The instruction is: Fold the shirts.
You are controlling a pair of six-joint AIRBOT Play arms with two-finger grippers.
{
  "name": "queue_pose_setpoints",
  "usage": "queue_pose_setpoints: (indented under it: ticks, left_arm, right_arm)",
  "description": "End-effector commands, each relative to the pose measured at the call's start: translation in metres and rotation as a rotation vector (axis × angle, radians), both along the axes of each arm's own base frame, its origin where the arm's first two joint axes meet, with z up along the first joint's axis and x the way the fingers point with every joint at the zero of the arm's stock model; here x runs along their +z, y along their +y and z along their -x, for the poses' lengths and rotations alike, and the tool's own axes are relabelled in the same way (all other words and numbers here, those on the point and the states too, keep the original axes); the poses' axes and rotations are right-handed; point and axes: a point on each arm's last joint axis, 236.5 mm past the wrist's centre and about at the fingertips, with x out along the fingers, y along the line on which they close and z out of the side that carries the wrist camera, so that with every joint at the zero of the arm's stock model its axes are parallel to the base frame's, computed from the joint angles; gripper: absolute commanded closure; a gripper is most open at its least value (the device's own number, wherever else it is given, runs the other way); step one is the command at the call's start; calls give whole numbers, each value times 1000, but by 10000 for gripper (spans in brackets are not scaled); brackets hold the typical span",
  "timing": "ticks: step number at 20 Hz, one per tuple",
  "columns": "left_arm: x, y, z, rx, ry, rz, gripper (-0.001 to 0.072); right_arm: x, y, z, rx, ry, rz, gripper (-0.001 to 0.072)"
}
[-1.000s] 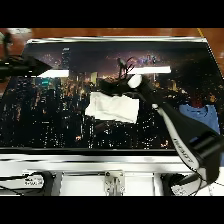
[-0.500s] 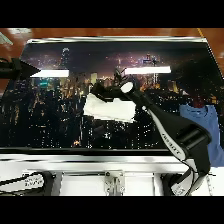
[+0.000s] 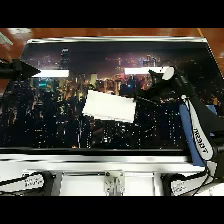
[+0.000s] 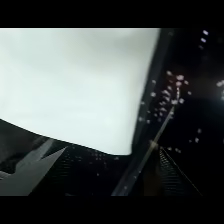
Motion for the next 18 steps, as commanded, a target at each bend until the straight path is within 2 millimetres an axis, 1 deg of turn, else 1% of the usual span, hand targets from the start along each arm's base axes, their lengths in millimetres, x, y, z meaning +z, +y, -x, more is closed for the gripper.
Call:
queue_pose_setpoints:
  ticks: [1,3,5,7,9,10,11,12,13,15,16,18]
  left_arm:
    - [0,-2,2,-11,4,-1,666]
    - [-4,-7,11,-47,32,-1,666]
    - [-6,-9,16,-66,47,-1,666]
    - [-5,-9,17,-67,47,0,666]
    - [-5,-10,17,-67,48,1,666]
    - [-5,-10,17,-63,53,4,666]
    - [-5,-10,17,-62,54,8,666]
    - [-4,-10,17,-63,53,11,666]
    - [-4,-11,16,-63,52,13,666]
    - [-4,-13,17,-68,52,12,666]
    - [-4,-16,17,-75,51,11,666]
    - [-4,-24,18,-99,44,6,666]
  right_arm:
    - [-35,-28,20,-60,135,0,40]
    - [-54,2,17,-41,146,-129,40]
    - [-68,24,6,-77,148,-222,40]
    - [-80,34,0,-108,153,-264,40]
    - [-88,39,-4,-132,160,-287,45]
    - [-89,41,-7,-146,155,-298,116]
    - [-88,43,-12,-145,133,-310,334]
    - [-83,46,-14,-128,113,-333,637]
    - [-74,49,-18,-107,79,-364,638]
    - [-37,48,-31,-56,-42,-430,639]
    - [-12,40,-40,-65,-105,-446,639]
    - [42,13,-52,-92,-224,-448,639]
